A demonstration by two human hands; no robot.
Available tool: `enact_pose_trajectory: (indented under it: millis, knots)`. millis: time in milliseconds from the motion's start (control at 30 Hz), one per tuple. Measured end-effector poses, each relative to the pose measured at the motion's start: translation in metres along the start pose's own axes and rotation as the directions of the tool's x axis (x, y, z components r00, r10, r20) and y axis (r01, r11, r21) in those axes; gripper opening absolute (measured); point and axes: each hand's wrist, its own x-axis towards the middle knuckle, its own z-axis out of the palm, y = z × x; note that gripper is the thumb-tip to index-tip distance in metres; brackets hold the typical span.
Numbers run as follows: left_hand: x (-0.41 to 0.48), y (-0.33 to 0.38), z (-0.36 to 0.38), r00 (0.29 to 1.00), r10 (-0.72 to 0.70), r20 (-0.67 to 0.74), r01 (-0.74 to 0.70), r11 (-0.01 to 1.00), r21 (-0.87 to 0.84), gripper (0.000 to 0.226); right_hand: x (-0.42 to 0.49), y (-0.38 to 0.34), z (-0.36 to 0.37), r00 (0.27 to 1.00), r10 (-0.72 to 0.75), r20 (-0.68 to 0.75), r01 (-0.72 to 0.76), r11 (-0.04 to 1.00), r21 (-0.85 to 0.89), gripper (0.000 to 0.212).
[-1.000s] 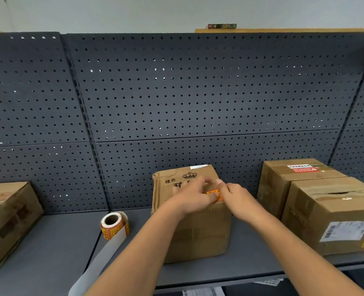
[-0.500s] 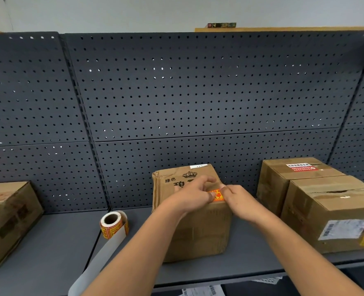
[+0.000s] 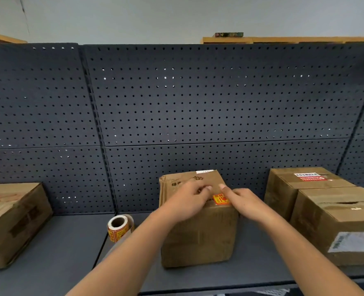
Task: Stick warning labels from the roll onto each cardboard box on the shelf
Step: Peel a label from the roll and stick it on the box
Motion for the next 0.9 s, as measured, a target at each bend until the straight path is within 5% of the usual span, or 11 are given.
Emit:
enact_pose_trajectory:
  millis: [200, 433, 600, 767, 900]
  knots:
    - [0.001, 0.01, 0.028, 0.984, 0.007, -0.181, 0.061, 0.928, 0.368, 0.044, -0.001, -0.001, 0.004, 1.0, 0.014, 0.019, -0.015, 1.0, 0.012, 0.043]
    - [0.004, -0.006, -0.002, 0.971, 0.019, -0.24, 0.004, 0.996, 0.092, 0.026, 0.002, -0.007, -0.009, 0.999, 0.035, -0.02, -0.035, 0.999, -0.025, 0.061]
    - [0.004, -0.051, -0.038, 0.904, -0.244, -0.35, 0.362, 0.873, 0.327, 0.055, 0.011, -0.02, -0.014, 0.999, 0.041, 0.014, -0.042, 0.996, 0.083, 0.041]
    - [-0.003, -0.09, -0.033, 0.814, -0.569, -0.12, 0.53, 0.811, -0.248, 0.099, 0.025, -0.017, 0.008, 0.969, 0.212, 0.124, -0.241, 0.919, 0.311, 0.047]
    - [-0.021, -0.092, -0.021, 0.789, -0.59, 0.173, 0.575, 0.609, -0.546, 0.062, 0.016, -0.017, 0.02, 0.973, 0.189, 0.135, -0.228, 0.894, 0.385, 0.042]
